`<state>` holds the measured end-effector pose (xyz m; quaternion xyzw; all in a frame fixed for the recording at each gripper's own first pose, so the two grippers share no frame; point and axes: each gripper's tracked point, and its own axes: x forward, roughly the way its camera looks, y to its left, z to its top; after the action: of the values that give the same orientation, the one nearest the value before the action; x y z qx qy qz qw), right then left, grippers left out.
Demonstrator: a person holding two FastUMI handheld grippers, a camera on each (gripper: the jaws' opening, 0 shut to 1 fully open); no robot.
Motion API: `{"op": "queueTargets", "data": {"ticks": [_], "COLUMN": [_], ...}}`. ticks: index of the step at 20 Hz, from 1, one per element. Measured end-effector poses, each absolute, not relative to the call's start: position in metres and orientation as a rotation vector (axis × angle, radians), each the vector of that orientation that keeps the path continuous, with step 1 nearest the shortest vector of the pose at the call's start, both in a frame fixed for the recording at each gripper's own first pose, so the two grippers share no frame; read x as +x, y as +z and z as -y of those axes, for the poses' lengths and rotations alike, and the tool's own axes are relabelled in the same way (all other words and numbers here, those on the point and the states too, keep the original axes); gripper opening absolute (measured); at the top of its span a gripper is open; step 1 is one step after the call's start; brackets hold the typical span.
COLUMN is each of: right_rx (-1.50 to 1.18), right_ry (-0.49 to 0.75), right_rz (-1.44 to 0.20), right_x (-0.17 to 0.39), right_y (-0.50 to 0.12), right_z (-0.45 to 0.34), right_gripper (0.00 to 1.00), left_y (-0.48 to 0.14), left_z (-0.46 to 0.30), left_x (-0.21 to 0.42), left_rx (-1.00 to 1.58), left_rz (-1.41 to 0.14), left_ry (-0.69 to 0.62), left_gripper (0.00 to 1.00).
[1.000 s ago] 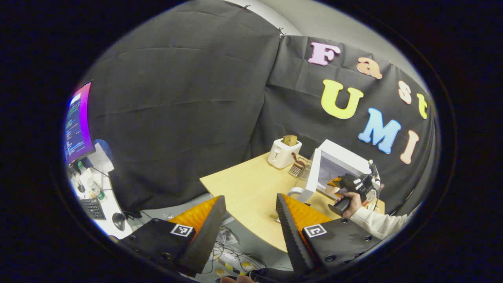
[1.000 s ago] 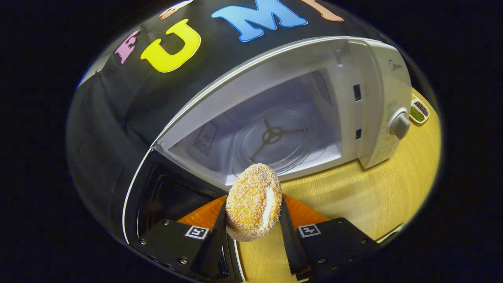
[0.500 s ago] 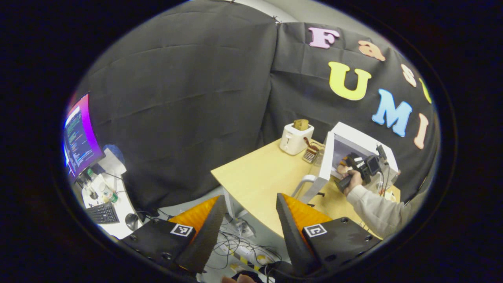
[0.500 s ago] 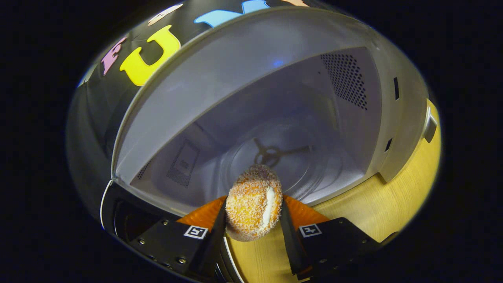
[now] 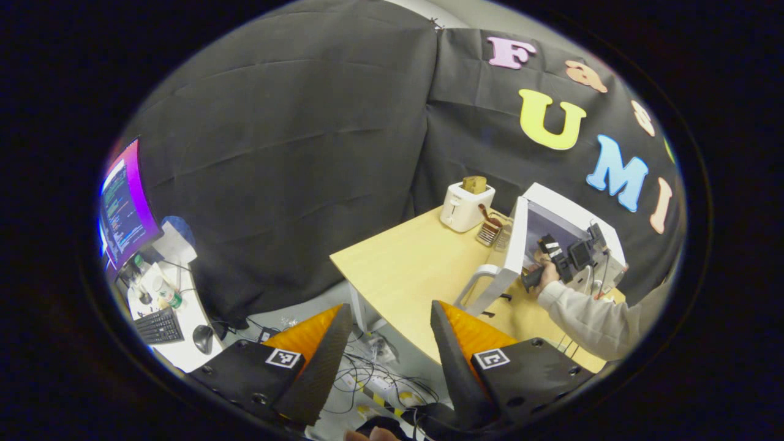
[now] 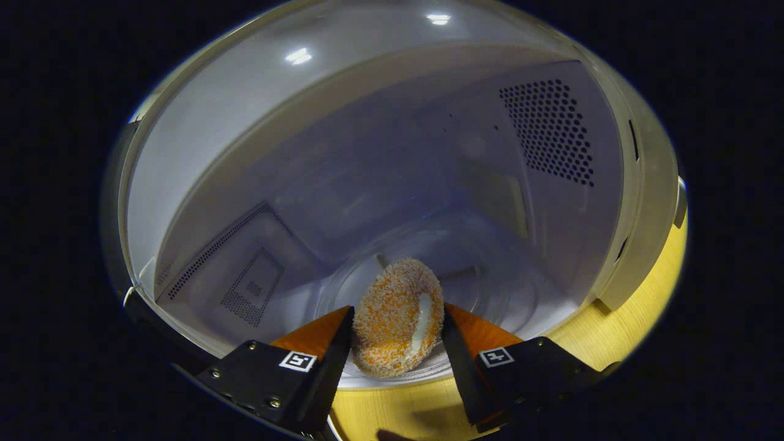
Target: Open the microwave oven with the left hand, put the food in, and close the microwave oven.
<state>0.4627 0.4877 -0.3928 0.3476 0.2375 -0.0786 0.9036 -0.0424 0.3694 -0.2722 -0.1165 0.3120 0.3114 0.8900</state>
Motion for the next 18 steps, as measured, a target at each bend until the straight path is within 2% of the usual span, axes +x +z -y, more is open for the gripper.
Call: {"op": "queueTargets", "data": {"ticks": [1,2,6,12,16,17,18], "right_rx": [0.724,0.732,0.755,0.714,0.663,0.641,0.619], "right_ry": [-0.161,-0.162,-0.091,0.013,0.138,0.169,0.202], "right_rz": [-0.487,-0.495,-0.548,-0.537,-0.581,-0.579,-0.575], "right_x": [0.464,0.462,0.448,0.424,0.374,0.359,0.341], "right_y": [-0.393,-0.391,-0.383,-0.349,-0.316,-0.303,-0.291], "right_z": [-0.487,-0.487,-0.496,-0.492,-0.485,-0.48,-0.477], "right_gripper": [0.82,0.88,0.97,0.96,0.97,0.97,0.96], "left_y": [-0.273,-0.271,-0.265,-0.263,-0.276,-0.283,-0.295], "left_z": [-0.368,-0.367,-0.366,-0.369,-0.378,-0.381,-0.385], "left_x": [-0.042,-0.04,-0.039,-0.031,-0.001,0.012,0.025], "left_rx": [-0.239,-0.231,-0.208,-0.202,-0.159,-0.16,-0.154], "left_rz": [-0.647,-0.641,-0.625,-0.578,-0.549,-0.549,-0.555], "left_ry": [0.643,0.638,0.632,0.608,0.513,0.479,0.448], "left_gripper": [0.87,0.87,0.87,0.87,0.87,0.92,0.87]}}
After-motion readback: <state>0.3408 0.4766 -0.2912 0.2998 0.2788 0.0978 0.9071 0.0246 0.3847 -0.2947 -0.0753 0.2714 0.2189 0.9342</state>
